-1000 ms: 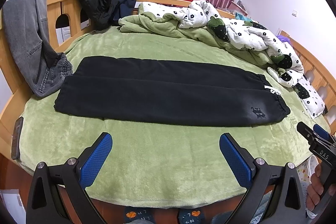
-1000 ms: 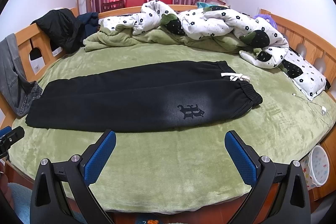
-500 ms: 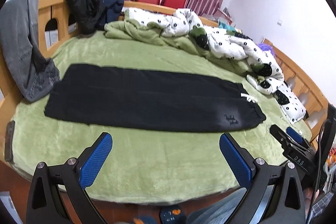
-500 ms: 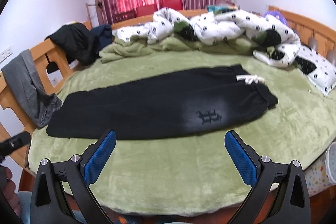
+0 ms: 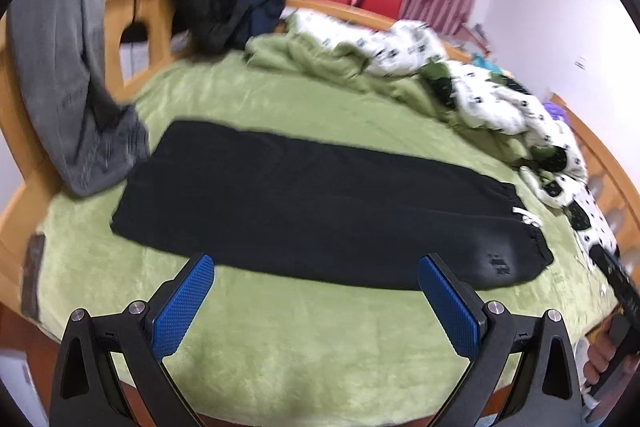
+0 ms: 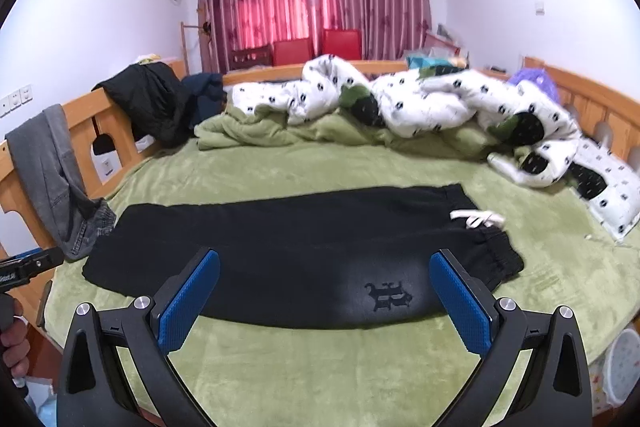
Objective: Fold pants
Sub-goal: 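Grasp the waistband of the black sweatpants with the right gripper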
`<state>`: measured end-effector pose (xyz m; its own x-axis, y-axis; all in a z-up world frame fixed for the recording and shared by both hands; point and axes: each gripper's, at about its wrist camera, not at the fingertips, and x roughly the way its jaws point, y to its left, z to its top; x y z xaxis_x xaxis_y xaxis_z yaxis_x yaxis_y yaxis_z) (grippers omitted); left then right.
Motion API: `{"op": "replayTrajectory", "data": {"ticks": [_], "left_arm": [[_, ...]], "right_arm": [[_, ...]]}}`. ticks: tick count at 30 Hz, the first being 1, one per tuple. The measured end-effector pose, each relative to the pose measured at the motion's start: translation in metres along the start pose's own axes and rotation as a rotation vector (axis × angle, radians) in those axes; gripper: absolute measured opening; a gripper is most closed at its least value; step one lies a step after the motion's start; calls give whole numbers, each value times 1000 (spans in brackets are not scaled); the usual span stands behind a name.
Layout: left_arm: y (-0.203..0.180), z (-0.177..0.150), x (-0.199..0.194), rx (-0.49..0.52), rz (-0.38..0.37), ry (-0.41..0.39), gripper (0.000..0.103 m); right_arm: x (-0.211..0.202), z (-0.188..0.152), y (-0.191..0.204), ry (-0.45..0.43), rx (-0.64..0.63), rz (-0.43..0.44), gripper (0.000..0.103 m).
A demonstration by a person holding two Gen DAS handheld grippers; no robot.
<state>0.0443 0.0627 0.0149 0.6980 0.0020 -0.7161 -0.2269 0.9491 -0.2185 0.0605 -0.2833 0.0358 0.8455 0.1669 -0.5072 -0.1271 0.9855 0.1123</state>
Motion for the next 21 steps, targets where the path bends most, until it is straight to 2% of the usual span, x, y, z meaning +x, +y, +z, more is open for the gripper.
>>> {"op": "replayTrajectory", "data": {"ticks": [3, 7, 9, 10, 11, 13, 16, 21], "left_arm": [[24, -3, 41, -32, 32, 42, 103], [55, -11, 95, -89, 53, 114, 101], [75, -19, 119, -159, 33, 130, 95], [84, -22, 128, -199, 30, 131, 85], [94, -26, 138, -246, 32, 138, 79], [109, -30, 153, -315, 21, 156, 77], [126, -36, 166, -378, -31, 160, 76], [125, -38, 165, -325, -49, 150, 77]], "right_arm": [[38, -14, -13, 64, 34, 40, 103], [93, -40, -38, 160, 101, -12, 101], [120, -53, -54, 202, 128, -36, 90], [130, -57, -63, 214, 142, -53, 79], [141, -62, -72, 232, 156, -73, 69], [161, -72, -88, 286, 171, -125, 57], [183, -82, -113, 339, 217, -159, 56], [191, -88, -135, 359, 295, -157, 57]]}}
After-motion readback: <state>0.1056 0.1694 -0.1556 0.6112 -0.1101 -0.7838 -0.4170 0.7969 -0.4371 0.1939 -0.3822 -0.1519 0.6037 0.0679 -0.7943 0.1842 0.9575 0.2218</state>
